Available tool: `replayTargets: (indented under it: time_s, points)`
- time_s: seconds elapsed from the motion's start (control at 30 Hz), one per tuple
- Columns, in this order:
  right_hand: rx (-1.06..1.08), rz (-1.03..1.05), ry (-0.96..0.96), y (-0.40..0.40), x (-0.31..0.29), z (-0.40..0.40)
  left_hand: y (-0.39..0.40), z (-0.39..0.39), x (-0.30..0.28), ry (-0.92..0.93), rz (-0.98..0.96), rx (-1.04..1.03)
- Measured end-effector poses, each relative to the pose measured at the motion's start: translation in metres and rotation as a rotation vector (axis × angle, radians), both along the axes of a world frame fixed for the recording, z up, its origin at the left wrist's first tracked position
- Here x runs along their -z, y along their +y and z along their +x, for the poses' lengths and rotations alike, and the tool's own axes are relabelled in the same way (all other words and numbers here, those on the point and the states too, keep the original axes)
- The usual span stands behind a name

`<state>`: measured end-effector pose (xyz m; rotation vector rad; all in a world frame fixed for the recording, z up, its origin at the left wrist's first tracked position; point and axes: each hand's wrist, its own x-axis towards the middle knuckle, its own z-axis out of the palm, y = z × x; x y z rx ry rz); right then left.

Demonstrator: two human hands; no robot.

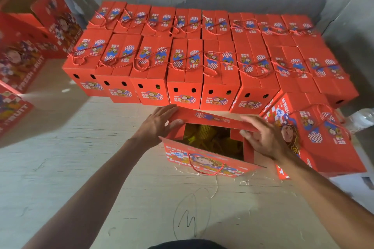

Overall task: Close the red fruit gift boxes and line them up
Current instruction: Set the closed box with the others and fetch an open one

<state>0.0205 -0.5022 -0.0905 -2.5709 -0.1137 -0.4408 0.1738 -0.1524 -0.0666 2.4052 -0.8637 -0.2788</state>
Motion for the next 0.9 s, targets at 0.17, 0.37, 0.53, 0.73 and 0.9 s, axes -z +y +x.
replayTargets:
  time_s: [0.17, 0.37, 0.53, 0.73, 0.9]
  points:
    - [-0.039, -0.084, -0.083, -0.001, 0.007, -0.011, 0.003, -0.004, 0.011, 0.033, 0.028, 0.014]
    - [-0.091, -0.206, 0.056, 0.007, 0.018, -0.019, 0.008, -0.028, 0.023, 0.019, 0.125, -0.005]
    - [-0.074, -0.277, 0.174, 0.006, 0.014, -0.013, 0.009, -0.017, 0.024, -0.105, 0.141, 0.128]
    - [-0.066, -0.33, 0.254, 0.006, 0.004, -0.008, 0.008, 0.0, 0.019, -0.215, 0.157, 0.282]
    - [-0.063, -0.359, 0.118, 0.012, 0.0, -0.005, 0.003, -0.001, 0.017, -0.266, 0.233, 0.273]
